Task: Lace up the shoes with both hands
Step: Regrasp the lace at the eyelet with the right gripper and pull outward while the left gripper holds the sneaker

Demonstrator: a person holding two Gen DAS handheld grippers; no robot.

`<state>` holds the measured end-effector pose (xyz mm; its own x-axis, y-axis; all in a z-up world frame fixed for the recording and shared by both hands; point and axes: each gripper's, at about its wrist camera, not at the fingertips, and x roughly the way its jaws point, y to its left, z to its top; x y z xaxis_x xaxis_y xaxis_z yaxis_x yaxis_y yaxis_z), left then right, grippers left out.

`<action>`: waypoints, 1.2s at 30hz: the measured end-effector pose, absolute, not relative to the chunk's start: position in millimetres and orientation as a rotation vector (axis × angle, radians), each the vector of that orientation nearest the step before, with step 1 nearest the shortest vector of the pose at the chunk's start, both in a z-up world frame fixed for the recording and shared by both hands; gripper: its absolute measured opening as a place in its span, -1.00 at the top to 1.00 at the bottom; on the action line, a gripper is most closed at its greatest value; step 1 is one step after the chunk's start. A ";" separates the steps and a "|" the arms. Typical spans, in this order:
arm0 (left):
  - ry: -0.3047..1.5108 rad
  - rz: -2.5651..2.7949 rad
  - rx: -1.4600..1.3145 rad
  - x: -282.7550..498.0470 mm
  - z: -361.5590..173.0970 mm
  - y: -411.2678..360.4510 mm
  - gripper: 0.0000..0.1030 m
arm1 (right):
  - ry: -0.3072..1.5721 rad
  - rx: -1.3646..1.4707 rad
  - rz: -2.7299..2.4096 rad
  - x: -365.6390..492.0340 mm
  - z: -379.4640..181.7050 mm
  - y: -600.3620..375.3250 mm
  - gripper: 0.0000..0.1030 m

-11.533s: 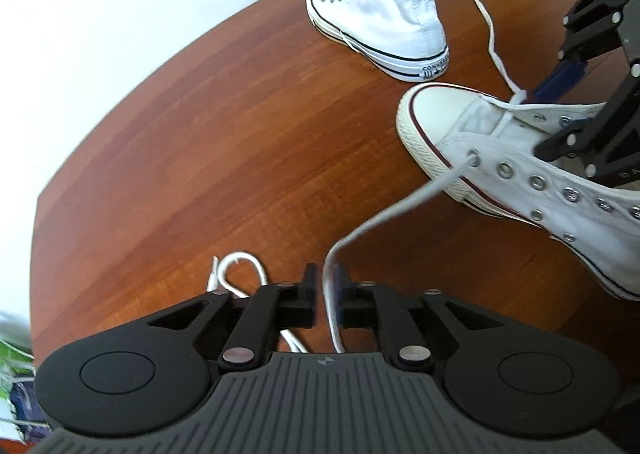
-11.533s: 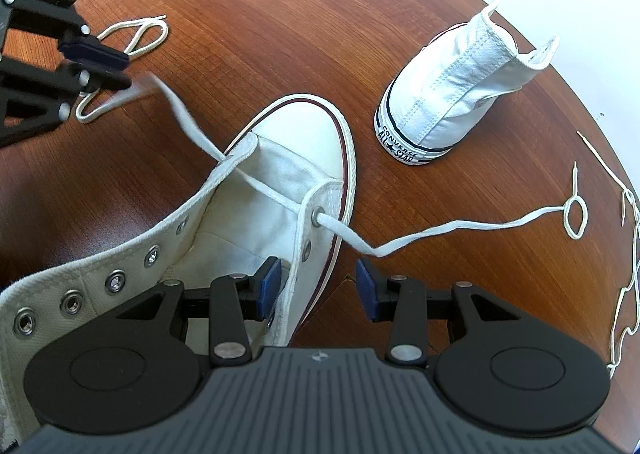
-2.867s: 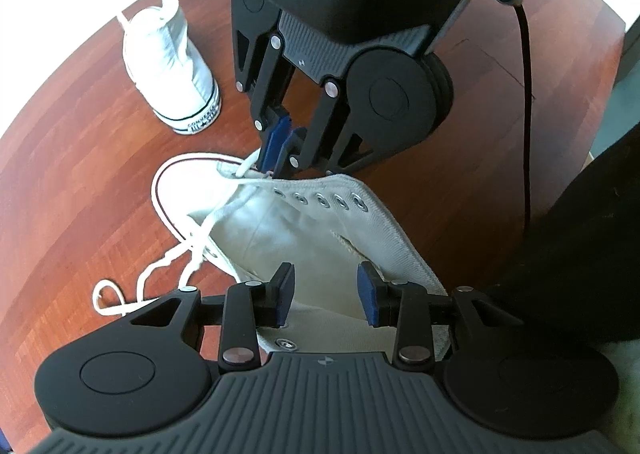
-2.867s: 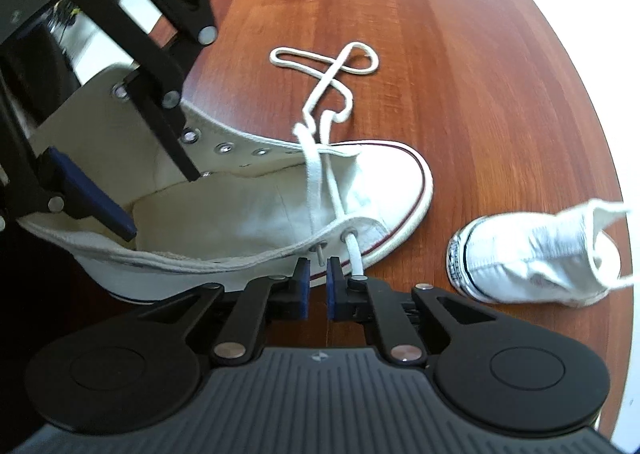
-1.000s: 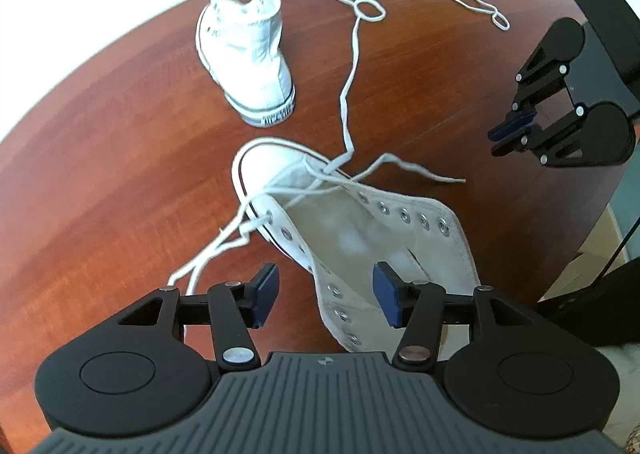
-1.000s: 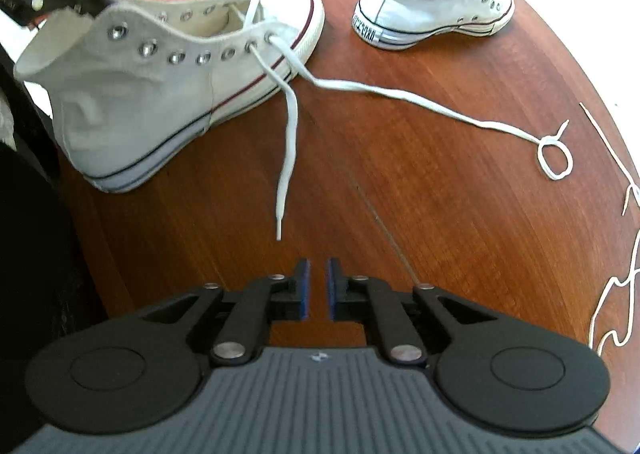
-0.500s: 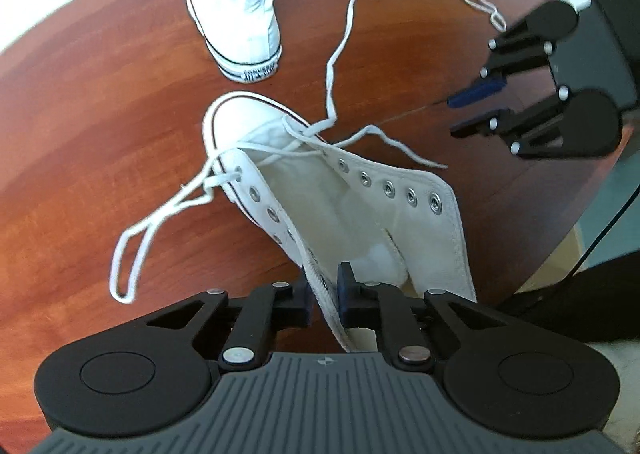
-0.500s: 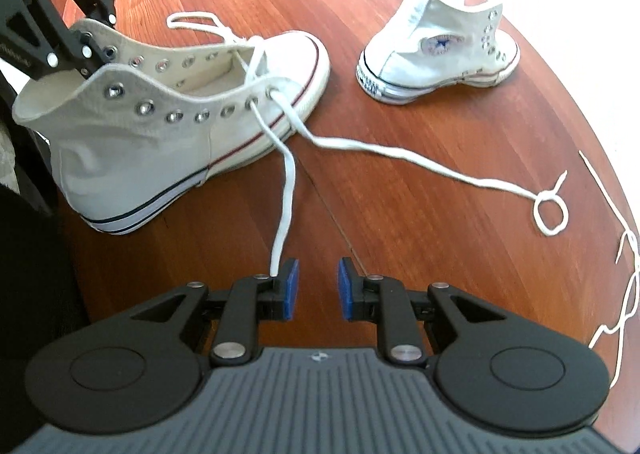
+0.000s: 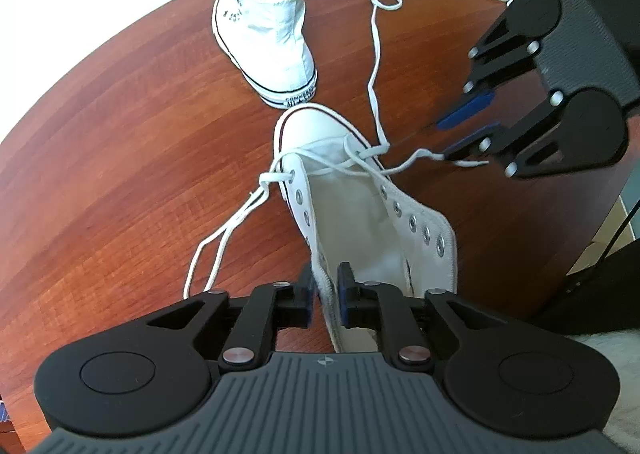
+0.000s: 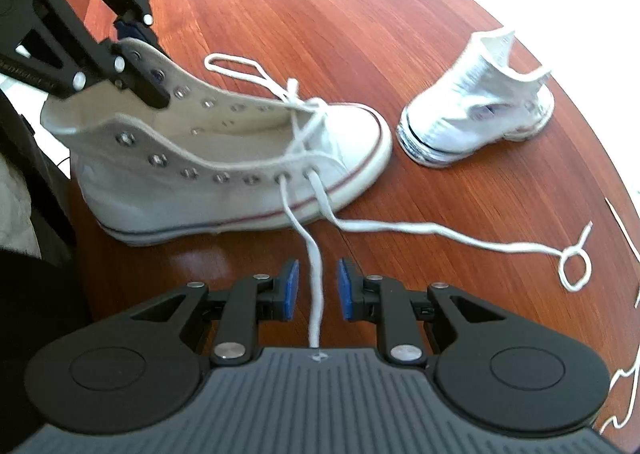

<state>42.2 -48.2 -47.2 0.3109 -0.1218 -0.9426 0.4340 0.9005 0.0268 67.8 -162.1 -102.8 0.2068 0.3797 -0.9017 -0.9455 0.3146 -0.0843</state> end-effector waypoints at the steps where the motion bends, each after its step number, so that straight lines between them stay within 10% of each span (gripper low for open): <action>1: 1.203 -0.379 0.301 42.0 -47.2 -49.2 0.33 | 0.916 -0.765 1.066 66.1 -103.4 -155.6 0.57; 12: 1.234 -0.412 0.273 40.5 -56.0 -48.4 0.28 | 0.909 -0.817 1.086 66.4 -116.4 -123.0 0.96; 36: 1.232 -0.450 0.247 36.1 -66.1 -45.6 0.30 | 1.093 -0.740 0.817 58.3 -118.1 -212.4 0.97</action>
